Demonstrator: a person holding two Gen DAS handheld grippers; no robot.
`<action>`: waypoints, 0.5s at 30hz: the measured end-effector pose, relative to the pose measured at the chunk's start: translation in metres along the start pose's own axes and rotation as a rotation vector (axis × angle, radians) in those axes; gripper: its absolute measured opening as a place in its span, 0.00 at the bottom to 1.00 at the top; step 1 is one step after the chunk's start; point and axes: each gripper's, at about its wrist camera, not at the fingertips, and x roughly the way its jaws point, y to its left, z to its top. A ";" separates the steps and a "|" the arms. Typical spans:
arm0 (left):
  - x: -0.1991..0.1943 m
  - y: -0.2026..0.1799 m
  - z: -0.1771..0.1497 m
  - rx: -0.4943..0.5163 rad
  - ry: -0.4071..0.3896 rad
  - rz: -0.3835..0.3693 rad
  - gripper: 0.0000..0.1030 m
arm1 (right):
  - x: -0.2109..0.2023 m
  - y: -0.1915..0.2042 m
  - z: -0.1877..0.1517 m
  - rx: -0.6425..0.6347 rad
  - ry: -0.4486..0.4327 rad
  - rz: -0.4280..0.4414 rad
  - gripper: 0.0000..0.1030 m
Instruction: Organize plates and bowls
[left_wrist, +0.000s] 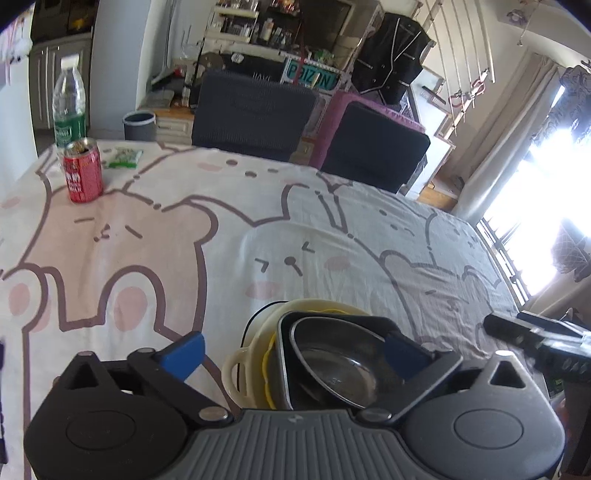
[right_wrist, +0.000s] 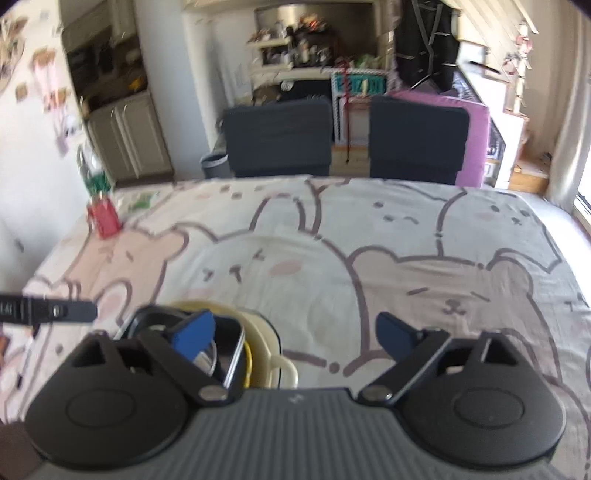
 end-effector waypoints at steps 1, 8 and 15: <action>-0.005 -0.003 -0.002 0.003 -0.001 0.004 1.00 | -0.007 -0.003 0.001 0.021 -0.017 0.006 0.99; -0.069 -0.021 -0.026 0.042 -0.090 0.057 1.00 | -0.065 -0.003 -0.013 0.071 -0.100 0.007 0.99; -0.162 -0.050 -0.062 0.121 -0.286 0.078 1.00 | -0.159 0.023 -0.038 0.014 -0.259 0.011 0.99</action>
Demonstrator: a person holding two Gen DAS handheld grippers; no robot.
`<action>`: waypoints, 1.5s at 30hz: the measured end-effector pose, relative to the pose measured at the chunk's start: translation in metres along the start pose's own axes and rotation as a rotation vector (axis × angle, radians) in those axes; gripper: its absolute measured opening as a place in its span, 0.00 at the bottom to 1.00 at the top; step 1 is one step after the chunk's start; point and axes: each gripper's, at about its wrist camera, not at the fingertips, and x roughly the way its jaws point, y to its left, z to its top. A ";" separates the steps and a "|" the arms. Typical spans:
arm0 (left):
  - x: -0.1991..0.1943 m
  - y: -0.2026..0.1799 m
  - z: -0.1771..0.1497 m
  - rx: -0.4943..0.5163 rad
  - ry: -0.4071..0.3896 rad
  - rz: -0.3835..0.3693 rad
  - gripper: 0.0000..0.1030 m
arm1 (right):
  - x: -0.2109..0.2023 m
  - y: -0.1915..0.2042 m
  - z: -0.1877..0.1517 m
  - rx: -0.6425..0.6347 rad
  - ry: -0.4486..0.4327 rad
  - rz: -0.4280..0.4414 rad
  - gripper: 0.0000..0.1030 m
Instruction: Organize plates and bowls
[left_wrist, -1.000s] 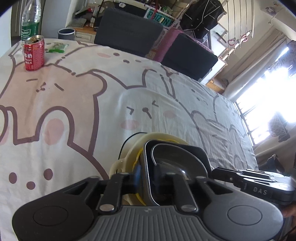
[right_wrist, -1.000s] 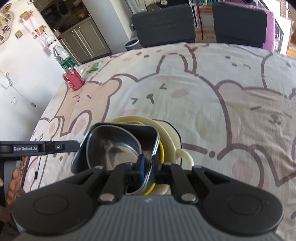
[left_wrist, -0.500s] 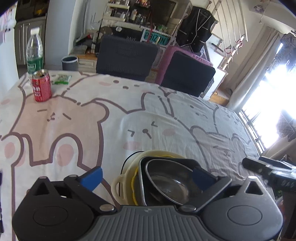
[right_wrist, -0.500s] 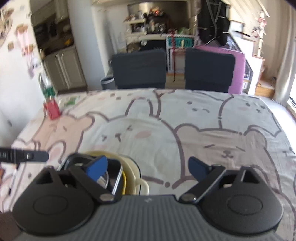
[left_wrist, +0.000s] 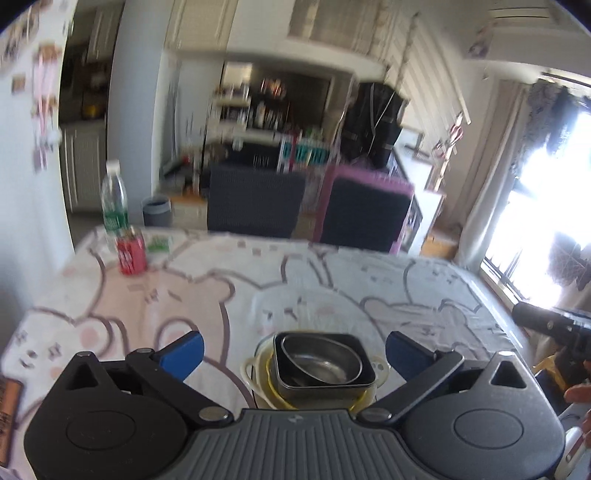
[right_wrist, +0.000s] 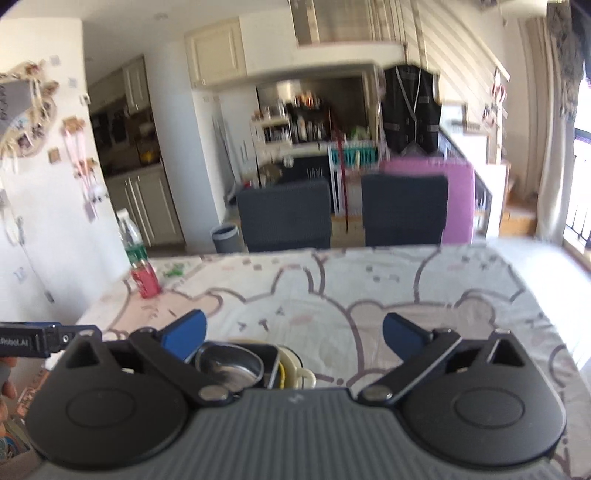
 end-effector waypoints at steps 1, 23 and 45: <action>-0.012 -0.005 -0.001 0.018 -0.019 0.005 1.00 | -0.014 0.004 0.000 -0.008 -0.018 -0.001 0.99; -0.089 -0.002 -0.091 0.066 -0.050 0.061 1.00 | -0.124 0.035 -0.086 -0.039 -0.021 -0.058 0.99; -0.086 -0.003 -0.106 0.100 -0.036 0.061 1.00 | -0.117 0.041 -0.104 -0.109 -0.020 -0.102 0.99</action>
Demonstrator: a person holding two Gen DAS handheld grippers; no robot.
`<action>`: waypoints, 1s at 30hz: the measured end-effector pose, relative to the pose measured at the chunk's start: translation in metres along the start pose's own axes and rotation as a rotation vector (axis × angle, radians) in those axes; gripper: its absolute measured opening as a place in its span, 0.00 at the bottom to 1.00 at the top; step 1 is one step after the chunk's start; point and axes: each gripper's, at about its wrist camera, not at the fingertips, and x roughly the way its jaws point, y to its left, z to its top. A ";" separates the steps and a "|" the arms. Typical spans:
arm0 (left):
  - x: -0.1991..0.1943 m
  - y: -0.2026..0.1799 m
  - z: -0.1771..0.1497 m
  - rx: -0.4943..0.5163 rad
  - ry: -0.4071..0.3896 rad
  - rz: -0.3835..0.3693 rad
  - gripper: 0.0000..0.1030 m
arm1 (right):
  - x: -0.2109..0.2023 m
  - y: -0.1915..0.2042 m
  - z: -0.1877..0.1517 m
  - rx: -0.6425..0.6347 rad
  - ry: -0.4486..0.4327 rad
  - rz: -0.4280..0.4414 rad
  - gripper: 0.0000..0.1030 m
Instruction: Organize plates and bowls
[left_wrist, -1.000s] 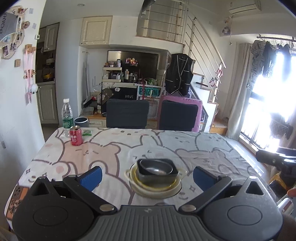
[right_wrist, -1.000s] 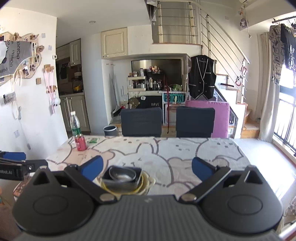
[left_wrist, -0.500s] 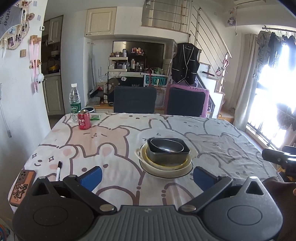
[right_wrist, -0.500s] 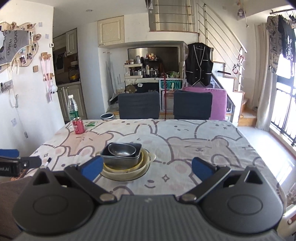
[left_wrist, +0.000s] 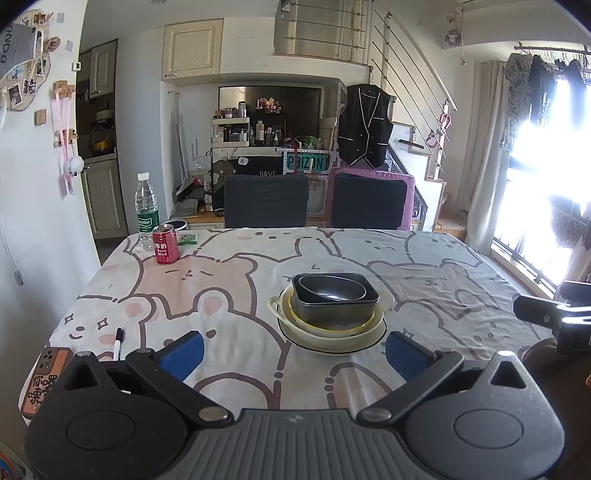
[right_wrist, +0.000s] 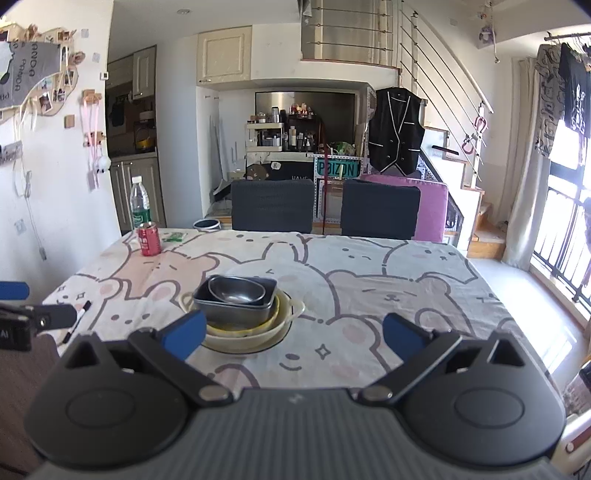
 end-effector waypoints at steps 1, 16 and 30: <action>0.000 0.000 0.000 -0.001 0.000 0.000 1.00 | 0.000 0.000 0.000 -0.003 0.000 0.001 0.99; -0.001 0.003 0.000 -0.003 0.002 0.006 1.00 | 0.000 -0.004 -0.001 0.009 0.001 0.019 0.99; -0.001 0.004 -0.002 -0.002 0.005 0.008 1.00 | 0.001 -0.001 -0.003 0.013 0.004 0.028 0.99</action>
